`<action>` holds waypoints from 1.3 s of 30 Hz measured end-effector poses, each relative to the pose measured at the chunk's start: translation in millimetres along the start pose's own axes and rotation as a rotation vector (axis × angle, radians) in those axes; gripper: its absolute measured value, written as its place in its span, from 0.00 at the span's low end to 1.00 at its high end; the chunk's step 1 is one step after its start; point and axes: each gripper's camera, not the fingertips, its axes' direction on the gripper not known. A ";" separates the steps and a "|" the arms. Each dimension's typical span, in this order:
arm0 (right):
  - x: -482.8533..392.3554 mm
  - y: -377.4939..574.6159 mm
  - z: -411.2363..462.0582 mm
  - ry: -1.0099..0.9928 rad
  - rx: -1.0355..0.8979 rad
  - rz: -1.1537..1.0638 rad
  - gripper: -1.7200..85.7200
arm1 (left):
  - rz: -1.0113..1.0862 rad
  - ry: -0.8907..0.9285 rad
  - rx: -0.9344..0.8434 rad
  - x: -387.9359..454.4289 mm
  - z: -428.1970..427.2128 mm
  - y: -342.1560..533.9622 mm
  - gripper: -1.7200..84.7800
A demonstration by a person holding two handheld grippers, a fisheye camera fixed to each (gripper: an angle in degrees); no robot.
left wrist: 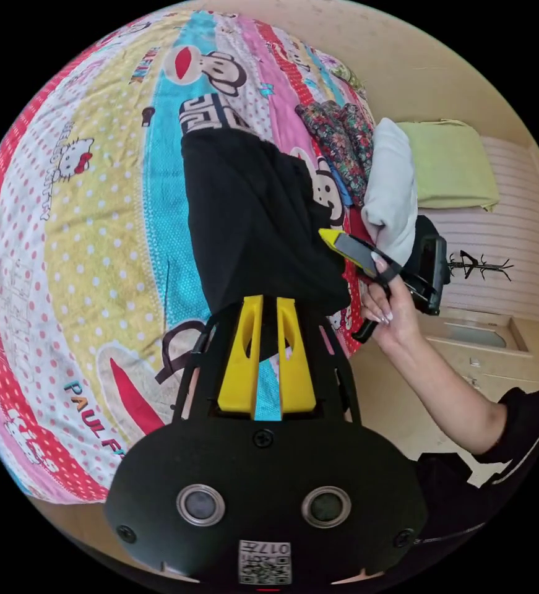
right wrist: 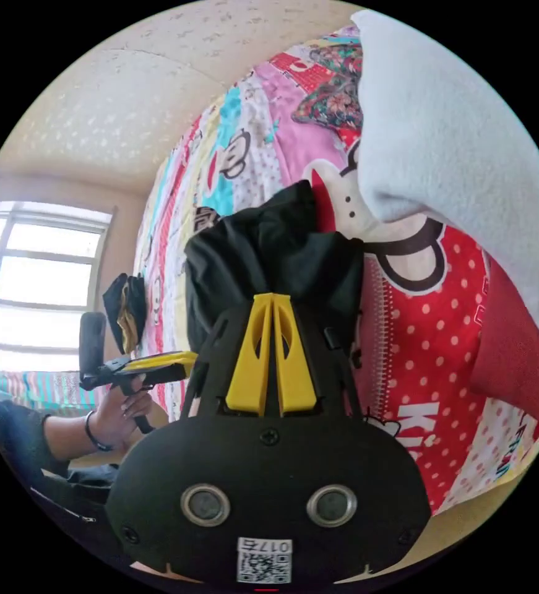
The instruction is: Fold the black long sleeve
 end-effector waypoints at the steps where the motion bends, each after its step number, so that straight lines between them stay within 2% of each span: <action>1: 5.0 -9.8 12.3 0.050 -0.066 -0.027 0.02 | -0.015 0.005 -0.055 -15.1 21.4 5.9 0.04; 6: 2.0 -25.3 -13.2 0.053 -0.031 0.030 0.02 | -0.015 -0.014 -0.044 -31.0 35.2 30.2 0.01; 9: -25.7 -3.1 -47.6 0.063 0.062 -0.085 0.02 | 0.100 -0.095 0.044 -17.6 16.2 51.4 0.01; 12: -46.0 34.5 -64.9 0.090 0.126 -0.205 0.02 | 0.087 -0.132 0.140 -28.0 6.4 74.3 0.01; 14: -35.9 53.6 -44.5 0.184 -0.012 -0.179 0.02 | 0.044 -0.135 0.117 -47.0 21.3 78.7 0.01; 15: -29.7 56.9 -35.9 0.216 -0.072 -0.156 0.02 | -0.007 -0.139 0.037 -64.0 38.6 75.3 0.01; 16: -19.8 63.2 -30.2 0.187 -0.108 -0.122 0.02 | -0.038 -0.116 0.005 -77.1 47.2 71.9 0.01; 19: -17.8 64.1 -66.3 0.045 0.080 -0.021 0.02 | -0.025 -0.085 0.099 -76.3 26.8 60.3 0.01; 23: -56.8 34.8 -103.2 0.050 0.213 -0.201 0.02 | 0.128 -0.137 0.151 -42.4 5.3 38.5 0.01; 27: -69.1 -16.6 -70.9 0.093 0.040 -0.304 0.02 | 0.213 -0.148 0.133 -20.4 8.3 1.7 0.01; 29: -57.6 -44.4 -25.5 0.285 -0.150 -0.292 0.02 | 0.178 -0.166 0.026 -27.6 32.1 -17.2 0.01; 30: -52.6 -49.0 -14.5 0.309 -0.209 -0.293 0.02 | 0.151 -0.230 -0.084 -36.3 54.8 -26.9 0.01; 31: -45.6 -54.8 -8.6 0.272 -0.228 -0.296 0.02 | 0.183 -0.290 -0.113 -38.7 66.7 -28.0 0.01; 33: -42.0 -62.0 -17.1 0.245 -0.231 -0.273 0.02 | 0.186 -0.292 -0.057 -36.3 61.3 -24.5 0.01; 36: -52.0 -49.8 -52.8 0.243 -0.109 -0.342 0.02 | 0.146 -0.218 0.067 -26.5 29.8 -11.7 0.01; 39: -54.9 -16.5 -87.3 0.129 -0.036 -0.400 0.02 | 0.046 -0.117 0.195 -33.5 -3.5 19.6 0.06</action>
